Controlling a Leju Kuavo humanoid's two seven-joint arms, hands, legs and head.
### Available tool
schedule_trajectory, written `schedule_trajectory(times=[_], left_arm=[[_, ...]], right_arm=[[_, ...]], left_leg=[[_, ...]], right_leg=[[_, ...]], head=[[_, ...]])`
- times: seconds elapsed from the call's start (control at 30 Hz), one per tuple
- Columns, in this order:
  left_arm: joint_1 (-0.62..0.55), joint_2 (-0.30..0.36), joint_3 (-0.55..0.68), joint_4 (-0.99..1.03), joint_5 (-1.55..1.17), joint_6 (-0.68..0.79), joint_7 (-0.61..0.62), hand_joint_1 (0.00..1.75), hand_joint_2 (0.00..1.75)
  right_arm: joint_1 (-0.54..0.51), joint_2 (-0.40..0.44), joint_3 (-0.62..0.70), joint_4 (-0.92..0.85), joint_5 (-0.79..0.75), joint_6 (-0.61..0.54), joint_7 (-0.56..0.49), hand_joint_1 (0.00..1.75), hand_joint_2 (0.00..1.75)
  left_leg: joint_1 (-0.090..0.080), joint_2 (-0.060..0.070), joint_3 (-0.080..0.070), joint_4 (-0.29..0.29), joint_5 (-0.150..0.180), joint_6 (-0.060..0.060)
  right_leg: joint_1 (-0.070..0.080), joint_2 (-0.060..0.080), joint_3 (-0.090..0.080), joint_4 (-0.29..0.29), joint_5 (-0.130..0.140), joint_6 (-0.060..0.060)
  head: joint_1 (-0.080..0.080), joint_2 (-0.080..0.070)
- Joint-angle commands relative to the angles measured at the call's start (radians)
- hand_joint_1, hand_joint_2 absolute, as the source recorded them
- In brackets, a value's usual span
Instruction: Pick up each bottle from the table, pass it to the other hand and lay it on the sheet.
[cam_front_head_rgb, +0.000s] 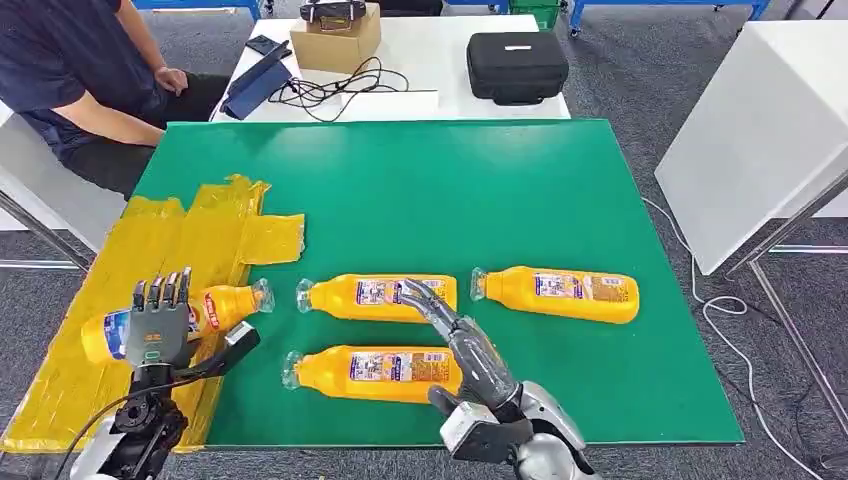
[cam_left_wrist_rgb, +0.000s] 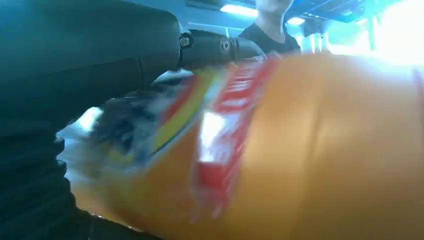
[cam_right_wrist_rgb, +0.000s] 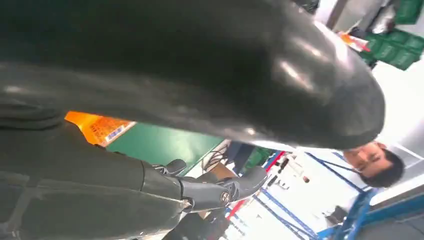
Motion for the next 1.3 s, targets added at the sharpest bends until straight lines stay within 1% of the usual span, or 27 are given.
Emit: schedule_trajectory(times=[0.03,0.13,0.17,0.2,0.23,0.27,0.33,0.37,0.4,0.43,0.5,0.57,0.63,0.67,0.7,0.73,0.8,0.87,1.03,1.07,1.1,1.13,1.2,1.23,1.3], left_arm=[[0.066,-0.071,0.111,-0.052,0.052,0.011,-0.133,0.00,0.00],[0.089,-0.106,0.208,-0.127,0.093,0.011,-0.248,0.00,0.00],[0.091,-0.111,0.218,-0.133,0.096,0.011,-0.264,0.00,0.00],[0.088,-0.121,0.232,-0.139,0.106,0.011,-0.290,0.00,0.00],[0.088,-0.125,0.237,-0.147,0.115,0.011,-0.309,0.00,0.00],[0.084,-0.135,0.249,-0.154,0.115,0.011,-0.326,0.00,0.00],[0.074,-0.158,0.289,-0.175,0.187,0.011,-0.418,0.00,0.00],[0.070,-0.172,0.315,-0.189,0.236,0.011,-0.487,0.00,0.00],[0.067,-0.180,0.338,-0.197,0.248,0.011,-0.527,0.00,0.00],[0.067,-0.185,0.348,-0.207,0.242,0.011,-0.538,0.00,0.00],[0.065,-0.210,0.385,-0.236,0.325,0.011,-0.639,0.00,0.00],[0.054,-0.227,0.413,-0.239,0.399,0.011,-0.710,0.00,0.00],[0.041,-0.217,0.393,-0.246,0.501,0.011,-0.724,0.00,0.00],[0.035,-0.186,0.321,-0.258,0.727,0.011,-0.724,0.00,0.00],[0.025,-0.141,0.290,-0.257,0.897,0.011,-0.724,0.00,0.00],[0.035,-0.100,0.234,-0.317,1.111,0.011,-0.724,0.00,0.00],[0.051,-0.067,0.239,-0.401,1.297,-0.049,-0.724,0.00,0.00],[0.051,-0.067,0.239,-0.401,1.297,-0.049,-0.724,0.00,0.00],[0.051,-0.067,0.239,-0.401,1.297,-0.049,-0.724,0.00,0.00],[0.079,-0.080,0.251,-0.479,1.435,-0.087,-0.724,0.00,0.00],[0.091,-0.087,0.284,-0.525,1.515,-0.148,-0.724,0.00,0.00],[0.094,-0.090,0.295,-0.531,1.531,-0.171,-0.724,0.00,0.00],[0.099,-0.106,0.323,-0.538,1.571,-0.241,-0.724,0.00,0.00],[0.091,-0.111,0.321,-0.533,1.558,-0.244,-0.724,0.00,0.00],[0.067,-0.119,0.315,-0.522,1.533,-0.228,-0.724,0.00,0.00]], right_arm=[[-0.053,-0.026,0.042,0.122,0.054,-0.022,0.058,0.00,0.00],[-0.071,0.001,0.036,0.164,0.054,-0.021,0.058,0.00,0.00],[-0.075,0.006,0.035,0.167,0.056,-0.021,0.059,0.00,0.00],[-0.084,0.015,0.034,0.172,0.062,-0.020,0.065,0.00,0.00],[-0.088,0.018,0.033,0.174,0.066,-0.020,0.069,0.00,0.00],[-0.097,0.025,0.029,0.178,0.070,-0.016,0.077,0.00,0.00],[-0.108,0.035,0.020,0.190,0.074,-0.012,0.084,0.00,0.00],[-0.113,0.038,0.014,0.201,0.074,-0.011,0.085,0.00,0.00],[-0.117,0.039,0.010,0.214,0.074,-0.011,0.085,0.00,0.00],[-0.120,0.039,0.009,0.221,0.074,-0.011,0.085,0.00,0.00],[-0.127,0.036,0.004,0.250,0.069,-0.009,0.073,0.00,0.00],[-0.130,0.035,0.002,0.266,0.067,-0.010,0.069,0.00,0.00],[-0.140,0.035,0.007,0.291,0.080,-0.025,0.067,0.00,0.00],[-0.141,0.033,0.017,0.301,0.111,-0.045,0.090,0.00,0.00],[-0.140,0.028,0.033,0.310,0.148,-0.056,0.111,0.00,1.75],[-0.139,0.030,0.042,0.323,0.162,-0.053,0.117,0.00,1.75],[-0.143,0.039,0.058,0.352,0.171,-0.046,0.122,0.00,1.75],[-0.143,0.039,0.058,0.352,0.171,-0.046,0.122,0.00,1.75],[-0.143,0.039,0.058,0.352,0.171,-0.046,0.122,0.00,1.75],[-0.157,0.040,0.070,0.371,0.192,-0.045,0.133,0.00,1.75],[-0.167,0.049,0.079,0.399,0.206,-0.042,0.147,0.00,1.75],[-0.173,0.053,0.086,0.417,0.225,-0.046,0.165,0.00,1.75],[-0.186,0.064,0.120,0.479,0.325,-0.084,0.237,0.00,1.75],[-0.183,0.068,0.135,0.499,0.353,-0.083,0.260,0.00,1.75],[-0.165,0.074,0.155,0.511,0.381,-0.083,0.279,0.00,1.75]], left_leg=[[-0.001,0.004,0.002,-0.002,0.001,0.000],[-0.001,0.004,0.001,-0.001,0.000,0.000],[-0.001,0.005,0.002,-0.002,0.000,0.000],[-0.001,0.003,0.000,-0.001,0.001,0.000],[0.000,0.006,0.001,-0.001,0.000,0.000],[0.000,0.002,-0.001,0.000,0.001,0.000],[0.000,0.002,-0.004,0.000,0.001,0.000],[0.000,0.002,-0.005,0.000,0.001,0.000],[0.000,0.004,-0.005,0.000,0.001,-0.001],[0.000,0.004,-0.004,0.000,0.000,-0.001],[0.000,0.002,-0.005,0.000,0.001,-0.001],[0.000,0.002,-0.006,0.000,0.001,0.000],[0.000,0.002,-0.006,0.000,0.001,0.000],[0.000,0.001,-0.006,0.000,0.002,0.000],[0.000,0.001,-0.006,0.000,0.001,0.000],[0.001,0.001,-0.006,0.001,0.001,-0.001],[0.002,0.002,-0.008,0.002,0.001,-0.001],[0.003,0.004,-0.007,0.001,0.000,-0.001],[0.002,0.000,-0.008,0.001,0.001,0.000],[0.002,0.001,-0.008,0.000,0.001,0.000],[0.002,0.003,-0.007,0.000,0.001,0.000],[0.002,0.005,-0.008,0.001,0.000,0.000],[0.002,0.007,-0.007,0.001,0.000,-0.001],[0.003,0.009,-0.005,0.000,0.000,-0.001],[0.002,0.004,-0.006,-0.001,0.001,-0.001]], right_leg=[[-0.001,0.002,0.001,-0.003,0.002,0.003],[-0.001,0.002,0.001,-0.001,0.001,0.002],[-0.001,0.003,0.001,-0.002,0.001,0.002],[-0.001,0.002,0.001,-0.001,0.001,0.002],[0.000,0.003,0.001,-0.003,0.001,0.004],[-0.001,0.001,-0.001,-0.001,0.001,0.002],[0.000,0.001,-0.003,-0.001,0.000,0.002],[0.000,0.001,-0.005,-0.001,0.001,0.002],[0.000,0.002,-0.005,-0.001,0.001,0.002],[0.000,0.001,-0.004,-0.001,0.000,0.003],[0.000,0.000,-0.005,-0.001,0.001,0.002],[0.000,0.001,-0.006,-0.001,0.001,0.002],[0.000,0.000,-0.006,-0.001,0.001,0.002],[0.000,0.000,-0.007,-0.001,0.001,0.002],[0.000,-0.001,-0.006,-0.001,0.001,0.003],[0.001,-0.001,-0.005,-0.001,0.001,0.003],[0.002,0.000,-0.008,0.000,0.001,0.002],[0.003,0.003,-0.007,0.000,0.001,0.002],[0.002,-0.001,-0.007,0.000,0.000,0.001],[0.002,0.001,-0.008,0.000,0.001,0.001],[0.002,0.002,-0.006,-0.001,0.001,0.002],[0.002,0.004,-0.008,0.000,0.001,0.002],[0.002,0.005,-0.007,0.000,0.001,0.002],[0.003,0.007,-0.005,-0.001,0.001,0.002],[0.002,0.002,-0.006,-0.001,0.000,0.001]], head=[[0.000,0.000],[0.000,0.000],[0.000,0.000],[0.000,0.000],[0.000,0.000],[0.000,0.000],[0.001,0.000],[0.001,0.000],[0.000,0.000],[0.000,0.000],[0.000,0.000],[0.000,0.000],[0.000,0.000],[0.000,0.000],[0.000,0.000],[0.000,0.000],[0.000,0.000],[0.001,0.000],[0.000,0.000],[0.000,0.000],[0.000,0.000],[0.000,0.000],[0.000,0.000],[0.000,0.000],[0.000,0.000]])
